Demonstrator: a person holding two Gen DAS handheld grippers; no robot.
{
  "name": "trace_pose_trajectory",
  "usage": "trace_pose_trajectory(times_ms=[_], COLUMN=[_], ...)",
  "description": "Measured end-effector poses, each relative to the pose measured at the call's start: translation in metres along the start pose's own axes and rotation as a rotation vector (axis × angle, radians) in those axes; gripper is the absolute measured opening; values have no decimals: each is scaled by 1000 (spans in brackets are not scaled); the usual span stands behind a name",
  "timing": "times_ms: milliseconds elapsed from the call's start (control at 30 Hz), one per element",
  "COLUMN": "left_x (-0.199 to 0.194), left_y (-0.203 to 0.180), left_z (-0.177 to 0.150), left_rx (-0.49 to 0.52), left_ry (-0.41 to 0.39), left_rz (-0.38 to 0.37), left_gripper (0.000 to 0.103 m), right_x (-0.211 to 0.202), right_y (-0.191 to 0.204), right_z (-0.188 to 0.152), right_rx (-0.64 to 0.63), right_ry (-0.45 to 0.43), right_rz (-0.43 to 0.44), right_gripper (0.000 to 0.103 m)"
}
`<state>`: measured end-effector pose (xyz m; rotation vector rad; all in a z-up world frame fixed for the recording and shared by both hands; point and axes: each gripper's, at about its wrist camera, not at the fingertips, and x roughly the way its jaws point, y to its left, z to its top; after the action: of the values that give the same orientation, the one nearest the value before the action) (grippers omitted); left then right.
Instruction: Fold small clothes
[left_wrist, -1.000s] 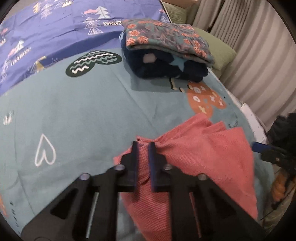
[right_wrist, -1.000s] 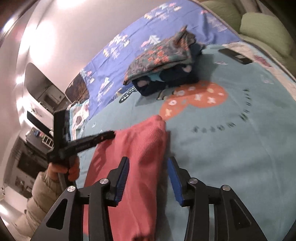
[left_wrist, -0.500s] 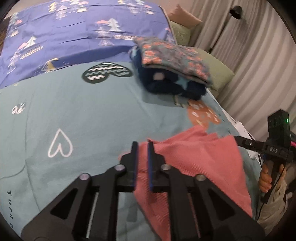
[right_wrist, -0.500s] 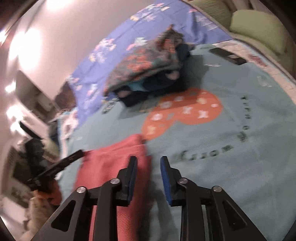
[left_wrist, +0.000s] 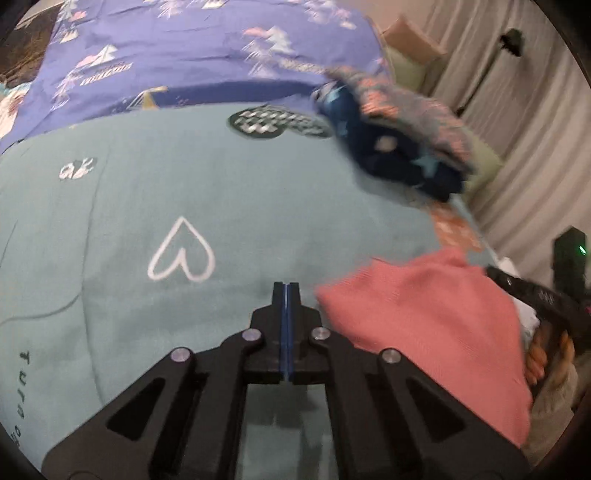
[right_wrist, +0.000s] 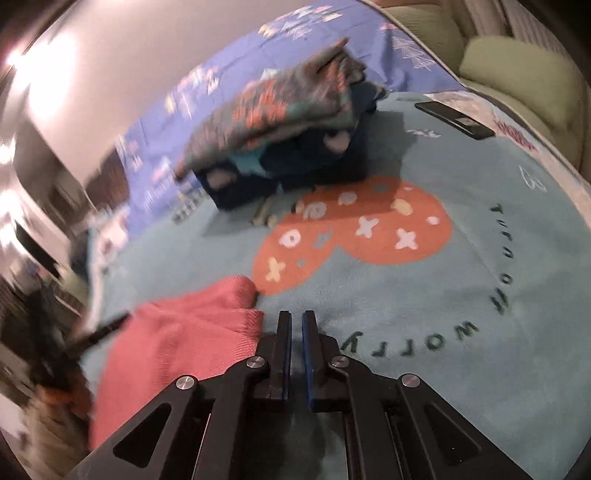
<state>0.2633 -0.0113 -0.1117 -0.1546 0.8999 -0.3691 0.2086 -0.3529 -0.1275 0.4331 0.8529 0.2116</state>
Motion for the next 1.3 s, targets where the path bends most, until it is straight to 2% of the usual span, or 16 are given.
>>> trace_pose_trajectory(times_ms=[133, 233, 267, 333, 400, 433, 500, 533, 600, 733, 767, 900, 1033, 1067, 1133, 1300], left_x=[-30, -37, -35, -29, -22, -26, -36, -44, -57, -76, -78, -83, -89, -86, -78, -88], left_y=[-43, -74, -81, -88, -92, -94, -97, -99, -103, -109, -108, -105, -101, -99, -93, -92], left_z=[-17, -34, -40, -50, -59, -61, -61, -63, -68, -84, -88, -104, -126, -132, -141, -149], left_rx=[132, 213, 225, 261, 308, 302, 300, 303, 313, 349, 342, 318, 321, 318, 304, 280], left_ry=[-5, 15, 28, 31, 15, 0, -6, -12, -20, -39, -38, -11, 14, 24, 49, 31], left_rz=[-55, -74, -73, -17, 37, 54, 62, 54, 45, 69, 74, 73, 64, 75, 87, 76], left_gripper=[4, 9, 9, 10, 11, 11, 12, 16, 33, 40, 46, 48, 53, 54, 55, 55], right_x=[-38, -52, -51, -38, -22, -22, -39, -47, -65, -84, -85, -95, -105, -103, -97, -106], right_y=[11, 42, 51, 58, 48, 42, 34, 35, 38, 37, 36, 33, 40, 43, 44, 55], right_z=[-7, -26, -35, -48, -55, -55, -54, -55, -60, -78, -83, -108, -137, -144, -154, -156], right_rx=[-51, -163, -199, -247, -237, -195, -110, -111, -138, -141, -132, -89, -112, -128, -161, -199], right_ry=[-23, 34, 71, 125, 139, 129, 111, 96, 71, 99, 106, 124, 144, 156, 164, 151], right_rz=[37, 132, 131, 17, -122, -134, -86, -74, -73, -63, -59, -11, 40, 38, 0, -61], right_gripper=[11, 11, 12, 12, 22, 22, 25, 26, 27, 28, 29, 39, 43, 49, 50, 50])
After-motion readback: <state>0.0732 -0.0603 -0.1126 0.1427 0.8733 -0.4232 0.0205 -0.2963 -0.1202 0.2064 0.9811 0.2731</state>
